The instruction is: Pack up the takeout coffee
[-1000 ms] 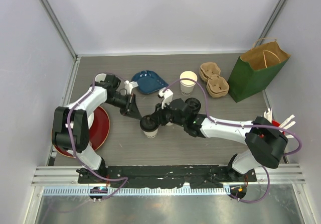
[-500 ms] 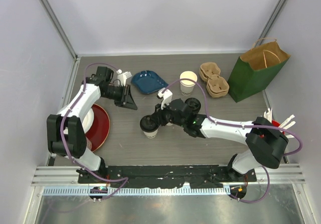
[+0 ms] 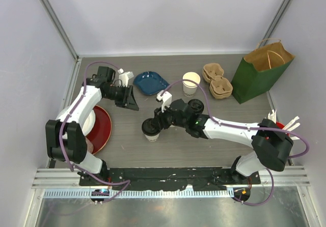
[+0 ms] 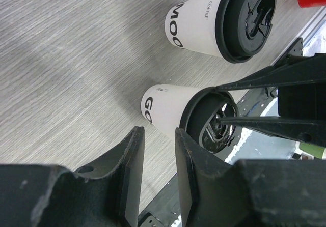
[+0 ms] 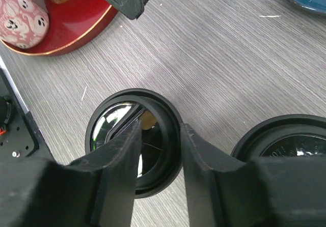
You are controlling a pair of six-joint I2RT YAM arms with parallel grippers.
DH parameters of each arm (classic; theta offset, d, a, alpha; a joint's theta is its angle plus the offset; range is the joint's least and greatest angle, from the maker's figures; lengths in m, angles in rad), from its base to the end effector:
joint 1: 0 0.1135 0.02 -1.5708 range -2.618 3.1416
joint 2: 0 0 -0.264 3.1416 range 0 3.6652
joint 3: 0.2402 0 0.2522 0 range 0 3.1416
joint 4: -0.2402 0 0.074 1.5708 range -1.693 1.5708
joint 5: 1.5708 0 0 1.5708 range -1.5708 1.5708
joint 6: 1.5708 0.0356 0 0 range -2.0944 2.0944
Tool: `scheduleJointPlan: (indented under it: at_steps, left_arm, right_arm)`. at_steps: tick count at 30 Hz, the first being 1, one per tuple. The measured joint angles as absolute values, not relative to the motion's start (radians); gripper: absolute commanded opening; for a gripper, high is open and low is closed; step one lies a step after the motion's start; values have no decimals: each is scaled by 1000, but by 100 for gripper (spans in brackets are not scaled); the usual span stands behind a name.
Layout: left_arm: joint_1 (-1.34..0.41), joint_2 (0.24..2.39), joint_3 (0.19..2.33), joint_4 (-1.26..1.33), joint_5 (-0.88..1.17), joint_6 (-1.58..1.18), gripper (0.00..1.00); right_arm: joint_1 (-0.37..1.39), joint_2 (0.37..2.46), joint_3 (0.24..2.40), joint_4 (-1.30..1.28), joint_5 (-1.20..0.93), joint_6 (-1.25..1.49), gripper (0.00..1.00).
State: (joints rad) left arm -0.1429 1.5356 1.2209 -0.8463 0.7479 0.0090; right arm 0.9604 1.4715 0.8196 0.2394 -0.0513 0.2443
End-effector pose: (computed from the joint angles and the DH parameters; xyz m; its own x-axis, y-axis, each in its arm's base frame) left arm 0.2956 -0.0670 0.2668 -0.9045 0.1368 -0.4040 0.3808 0.6858 -0.6202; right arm 0.1850 0.2676 0.2314 -0.4274 -0.1896 -0.8839 -0.7646 0.5976 0.2415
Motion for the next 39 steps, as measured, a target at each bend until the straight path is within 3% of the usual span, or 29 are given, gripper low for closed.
scheduleJointPlan:
  at_steps: [2, 4, 6, 11, 19, 28, 39]
  left_arm:
    - [-144, 1530, 1221, -849, 738, 10, 33]
    - [-146, 1528, 1223, -854, 724, 11, 33]
    - [-146, 1528, 1229, -862, 709, 13, 33]
    - [-146, 1527, 1256, -883, 688, 23, 33]
    - [-121, 1508, 1266, -907, 650, 38, 34]
    - [-95, 1483, 1266, -913, 631, 39, 34]
    - [-95, 1483, 1266, -916, 628, 43, 34]
  right_arm:
    - [960, 1470, 848, 184, -57, 230, 64]
    - [960, 1470, 900, 96, -72, 207, 75]
    - [960, 1470, 964, 18, -91, 168, 76]
    - [955, 1486, 1160, -187, -191, -2, 71]
    - [938, 1699, 1522, -563, -359, -358, 60]
    - [918, 1815, 1592, -794, -392, -516, 56]
    - [896, 1878, 1658, -809, -433, -529, 53]
